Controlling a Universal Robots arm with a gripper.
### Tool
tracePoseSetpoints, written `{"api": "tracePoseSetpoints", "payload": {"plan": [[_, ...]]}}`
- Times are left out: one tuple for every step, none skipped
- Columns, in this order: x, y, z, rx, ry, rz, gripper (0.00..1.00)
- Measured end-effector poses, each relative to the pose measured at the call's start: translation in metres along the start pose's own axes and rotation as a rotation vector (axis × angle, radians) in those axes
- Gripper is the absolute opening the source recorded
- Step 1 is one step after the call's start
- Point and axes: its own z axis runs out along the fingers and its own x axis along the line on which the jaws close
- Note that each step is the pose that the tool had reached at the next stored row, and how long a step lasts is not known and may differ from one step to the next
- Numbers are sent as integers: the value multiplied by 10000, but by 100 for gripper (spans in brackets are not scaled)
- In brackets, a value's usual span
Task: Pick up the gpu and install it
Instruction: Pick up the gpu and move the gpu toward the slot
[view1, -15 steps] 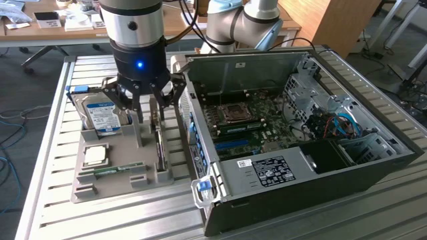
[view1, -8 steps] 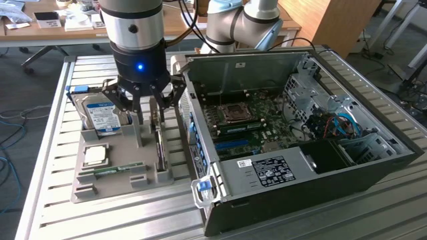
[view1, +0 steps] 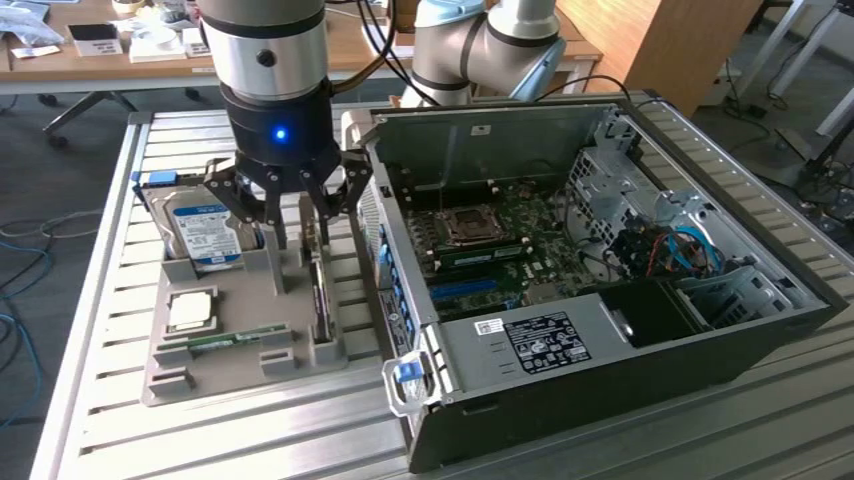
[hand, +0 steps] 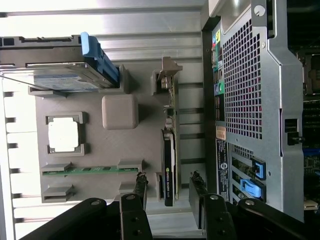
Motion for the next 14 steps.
{"api": "tracePoseSetpoints", "payload": {"plan": [[0, 0, 10, -2, -3, 0, 47], [0, -1, 14, 0, -1, 0, 47], [0, -1, 19, 1, 0, 0, 47], [1, -1, 25, 0, -1, 0, 47], [1, -1, 37, 0, 0, 0, 47], [1, -2, 44, 0, 0, 0, 47], [1, -2, 51, 1, 0, 0, 47], [1, -2, 59, 0, 0, 0, 47], [2, -3, 67, 0, 0, 0, 47], [2, -3, 74, 1, 0, 0, 47], [2, -3, 80, 1, 1, 0, 47], [2, -4, 88, 1, 0, 0, 47], [2, -4, 95, 1, 0, 0, 47], [2, -4, 102, 1, 0, 0, 47]]}}
